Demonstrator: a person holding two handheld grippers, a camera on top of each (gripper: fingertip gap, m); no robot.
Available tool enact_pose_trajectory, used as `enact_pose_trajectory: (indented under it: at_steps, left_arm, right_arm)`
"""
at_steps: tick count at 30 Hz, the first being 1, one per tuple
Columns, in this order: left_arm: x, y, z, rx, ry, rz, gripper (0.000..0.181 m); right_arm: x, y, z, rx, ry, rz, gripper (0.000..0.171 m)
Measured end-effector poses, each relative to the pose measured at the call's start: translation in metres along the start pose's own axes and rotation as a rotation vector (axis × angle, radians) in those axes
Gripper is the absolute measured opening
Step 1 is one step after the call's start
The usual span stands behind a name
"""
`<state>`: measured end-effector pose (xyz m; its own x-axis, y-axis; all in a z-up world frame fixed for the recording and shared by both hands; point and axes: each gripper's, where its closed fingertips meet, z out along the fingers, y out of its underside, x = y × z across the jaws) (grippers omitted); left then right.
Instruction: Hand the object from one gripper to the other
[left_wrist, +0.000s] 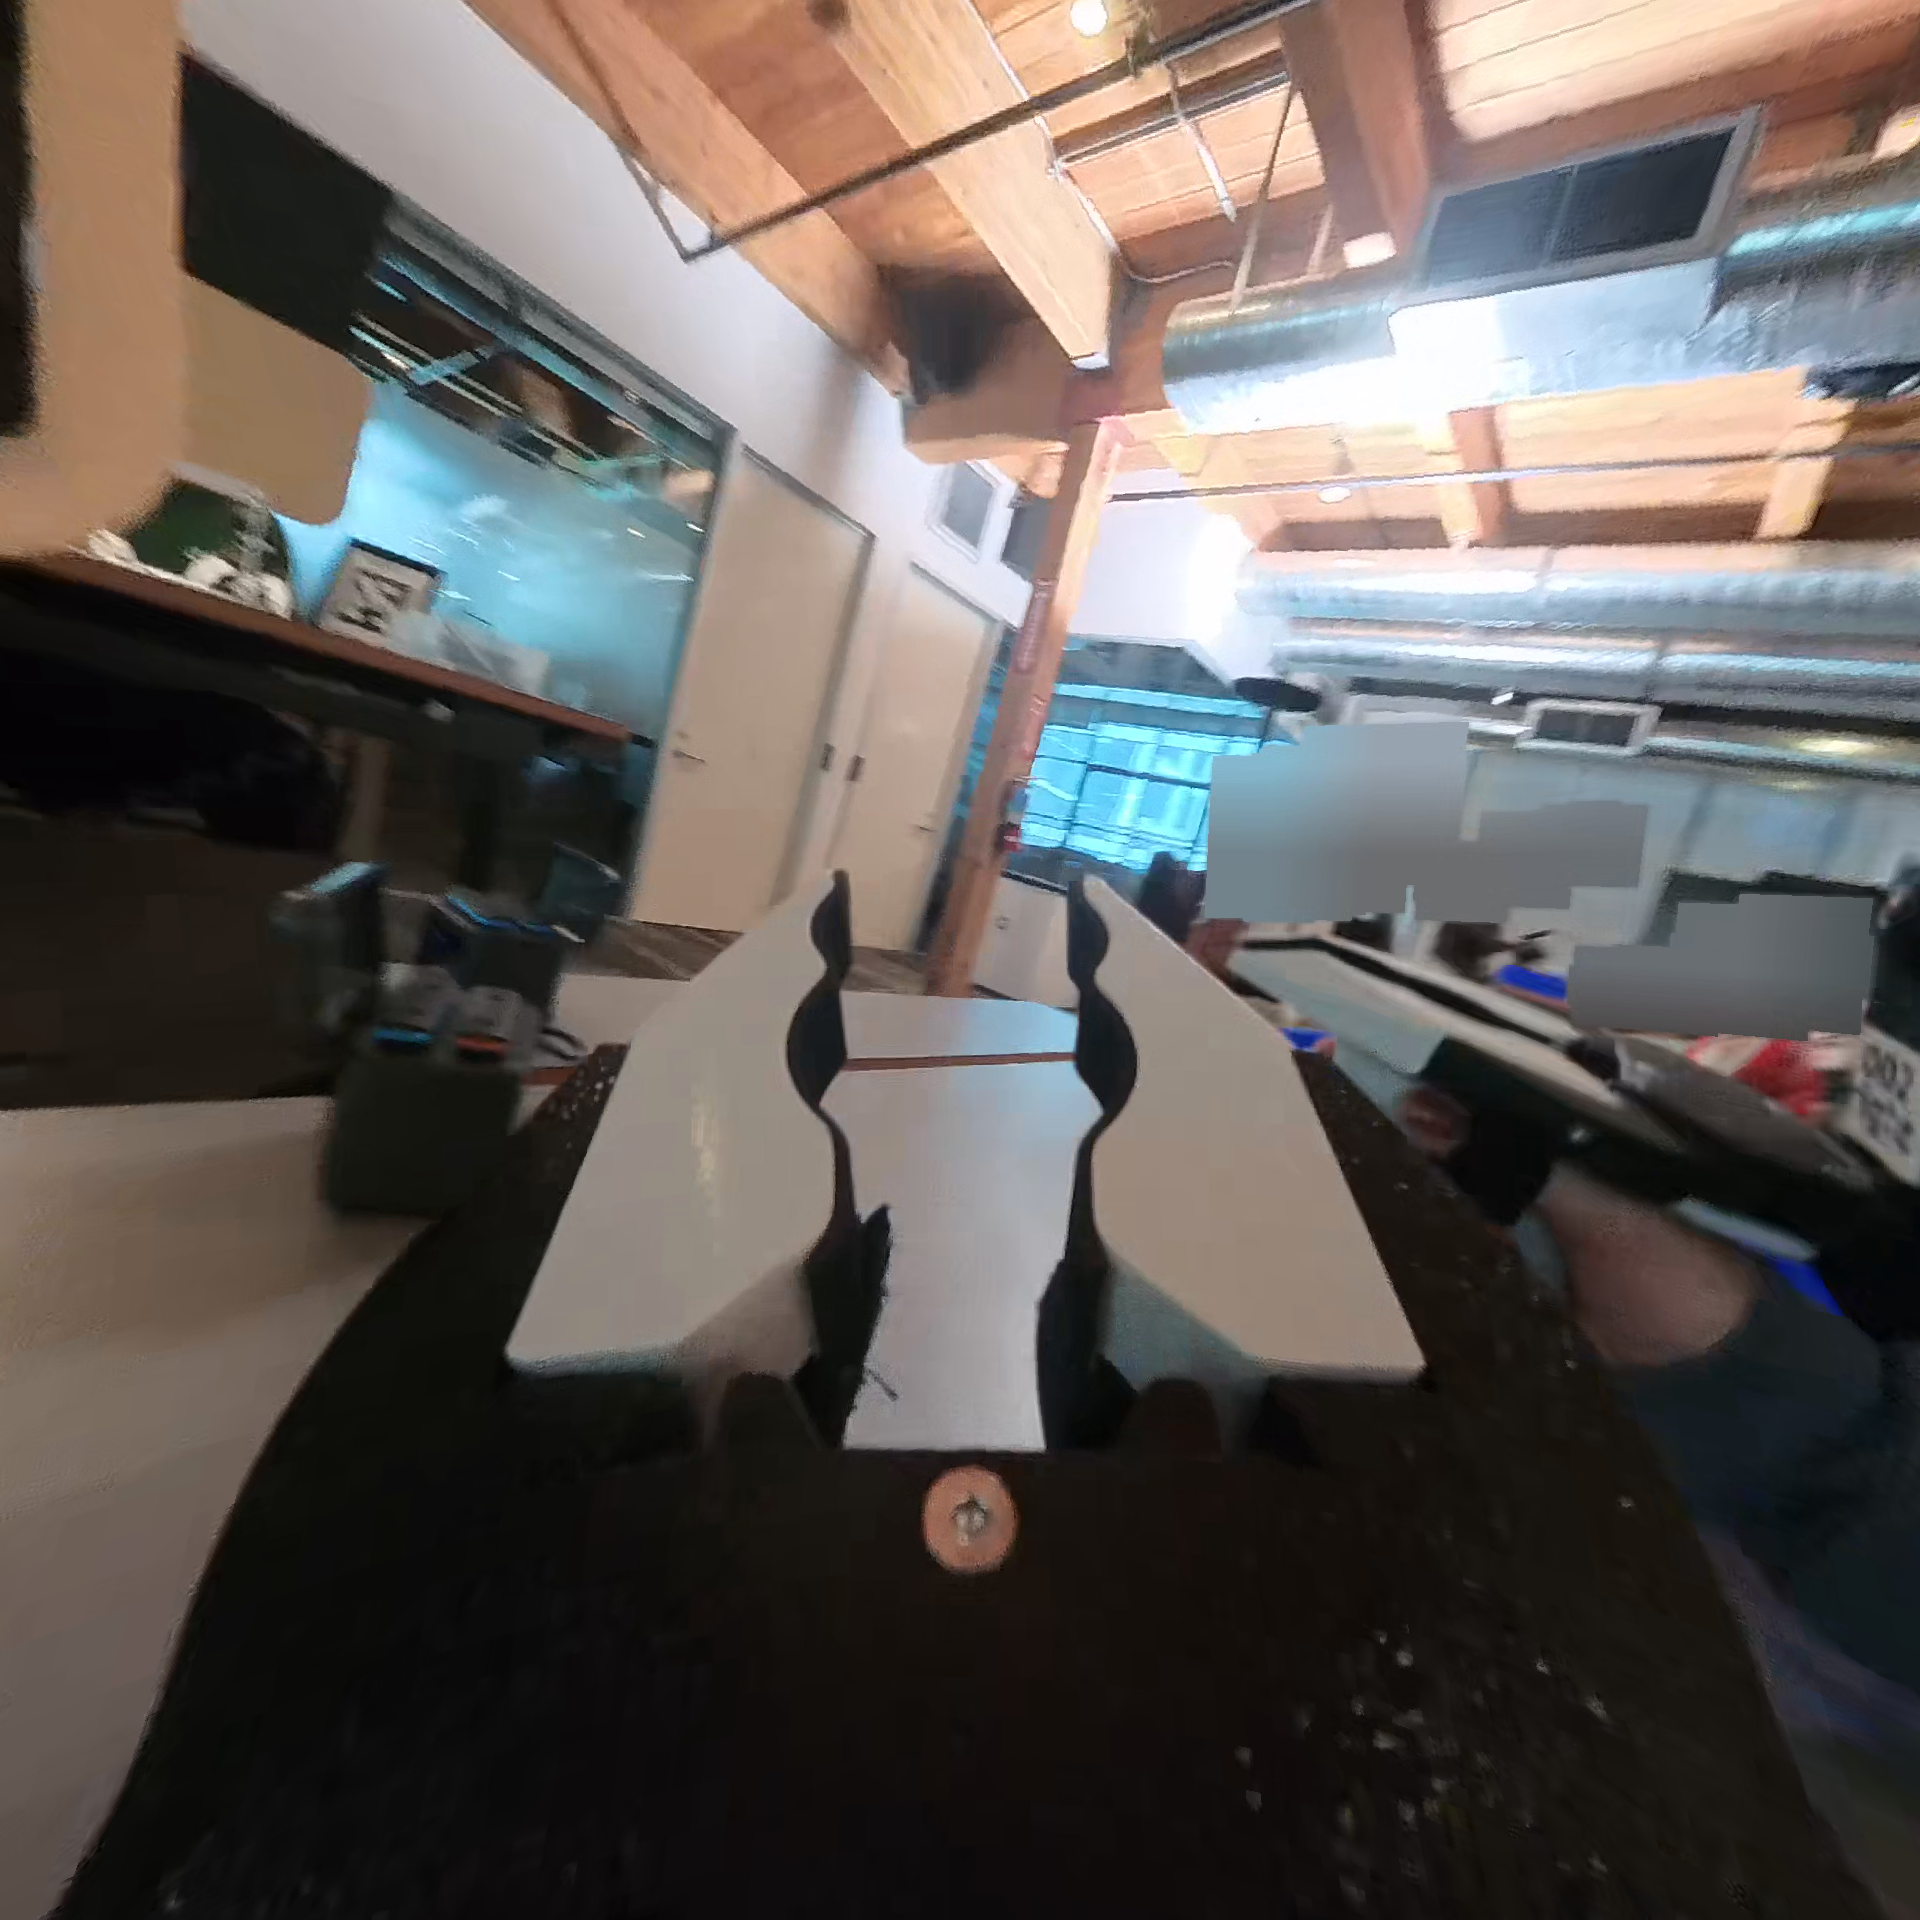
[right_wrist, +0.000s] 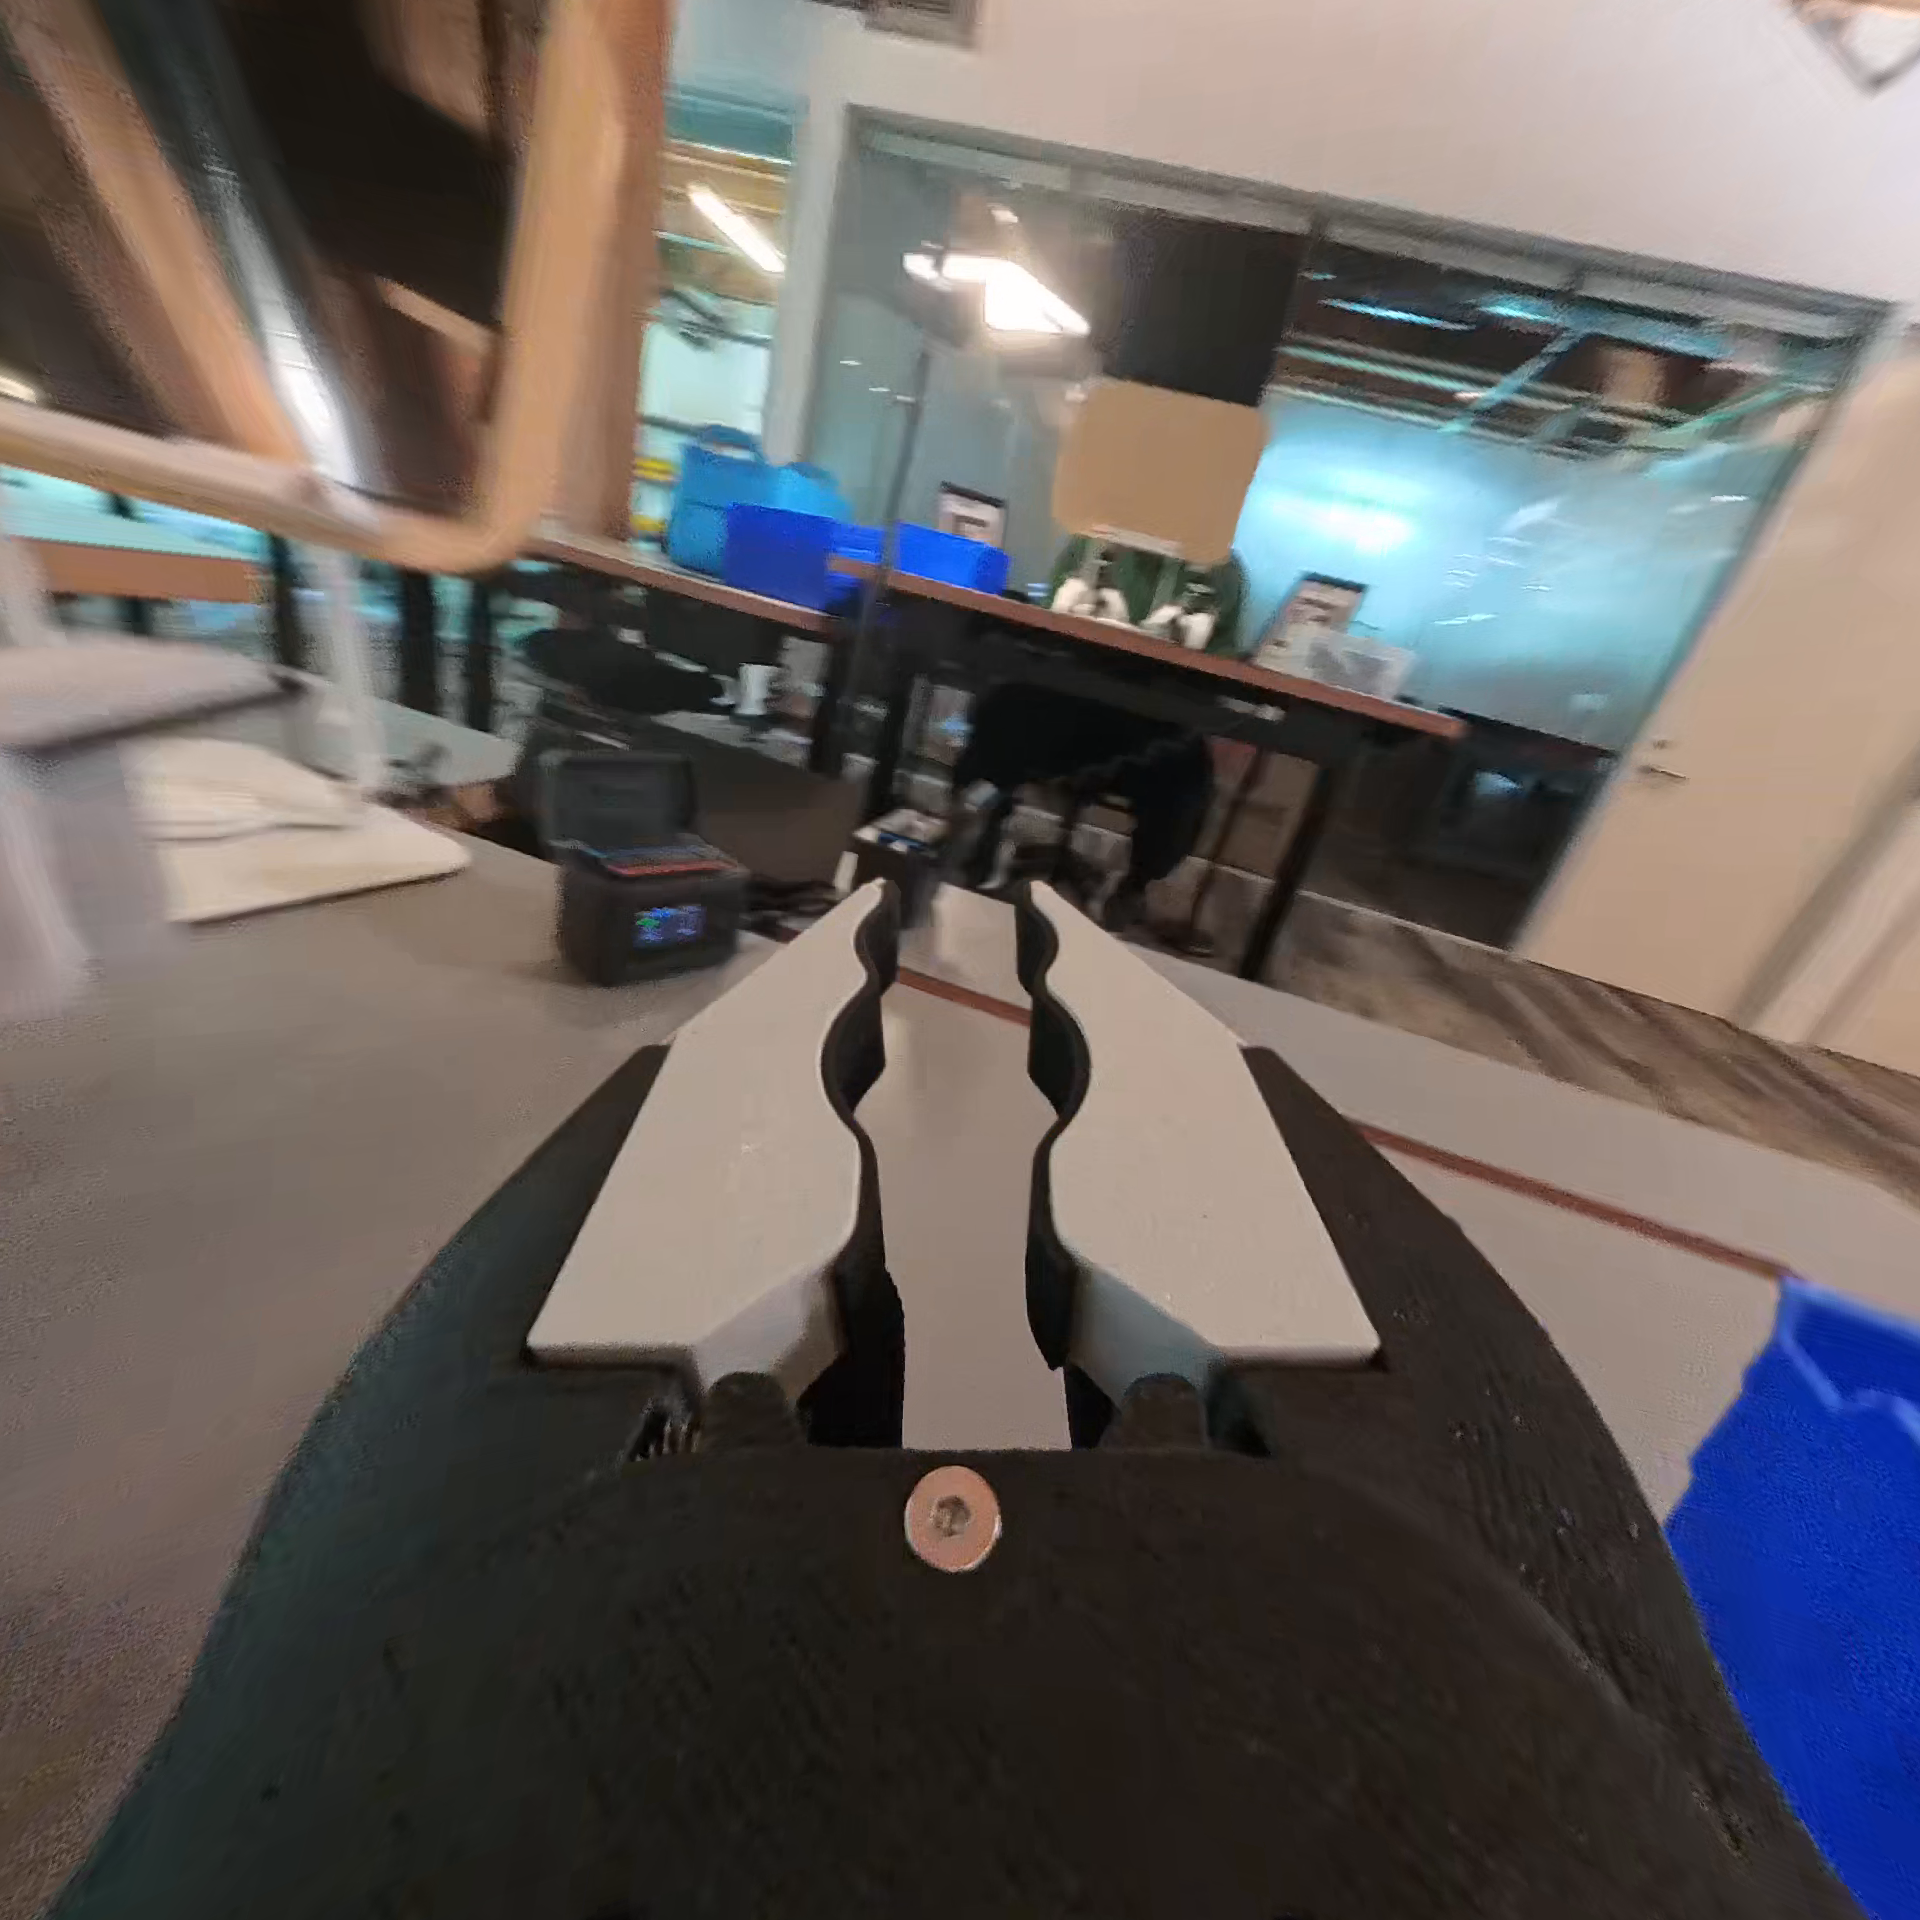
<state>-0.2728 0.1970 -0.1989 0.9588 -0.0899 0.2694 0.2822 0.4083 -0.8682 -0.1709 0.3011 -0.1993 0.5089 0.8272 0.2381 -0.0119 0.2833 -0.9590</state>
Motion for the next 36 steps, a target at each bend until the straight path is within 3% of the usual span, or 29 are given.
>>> enact_pose_trajectory:
  at_steps: [2, 3, 10, 13, 16, 19, 22, 26, 31, 34, 36]
  left_arm:
    - [-0.004, -0.001, -0.002, -0.007, -0.042, 0.077, 0.036]
    - [-0.004, 0.000, -0.001, -0.012, -0.051, 0.094, 0.034]
    - [0.009, 0.014, 0.005, -0.092, -0.007, 0.158, 0.027]
    - [0.024, 0.014, 0.007, -0.159, 0.069, 0.162, 0.016]
    - [0.038, -0.016, 0.008, -0.210, 0.079, 0.345, 0.013]
    - [0.026, -0.070, -0.009, -0.248, -0.080, 0.449, 0.017]
    - [-0.018, -0.117, -0.049, -0.417, -0.316, 0.467, 0.039]
    - [-0.095, -0.154, -0.145, -0.781, -0.654, 0.509, 0.071]
    - [-0.144, -0.121, -0.282, -1.380, -0.826, 0.531, 0.094]
    - [-0.152, -0.101, -0.332, -1.585, -0.853, 0.579, 0.094]
    - [-0.157, -0.092, -0.345, -1.616, -0.877, 0.579, 0.094]
  right_arm:
    - [-0.003, 0.017, 0.003, 0.039, 0.037, -0.013, 0.019]
    - [-0.016, 0.021, 0.002, 0.048, -0.024, -0.056, 0.018]
    - [-0.042, 0.016, -0.005, 0.106, -0.130, -0.184, 0.012]
    - [-0.044, 0.017, -0.006, 0.107, -0.142, -0.209, 0.011]
    - [-0.046, 0.018, -0.008, 0.111, -0.162, -0.211, 0.011]
    - [-0.045, 0.019, -0.007, 0.105, -0.165, -0.199, 0.011]
    - [-0.046, 0.019, -0.007, 0.100, -0.163, -0.206, 0.011]
    - [-0.043, 0.020, -0.005, 0.093, -0.146, -0.202, 0.011]
    - [-0.044, 0.020, -0.005, 0.091, -0.147, -0.203, 0.011]
    - [-0.046, 0.021, -0.005, 0.090, -0.157, -0.215, 0.011]
    - [-0.048, 0.021, -0.005, 0.089, -0.163, -0.222, 0.011]
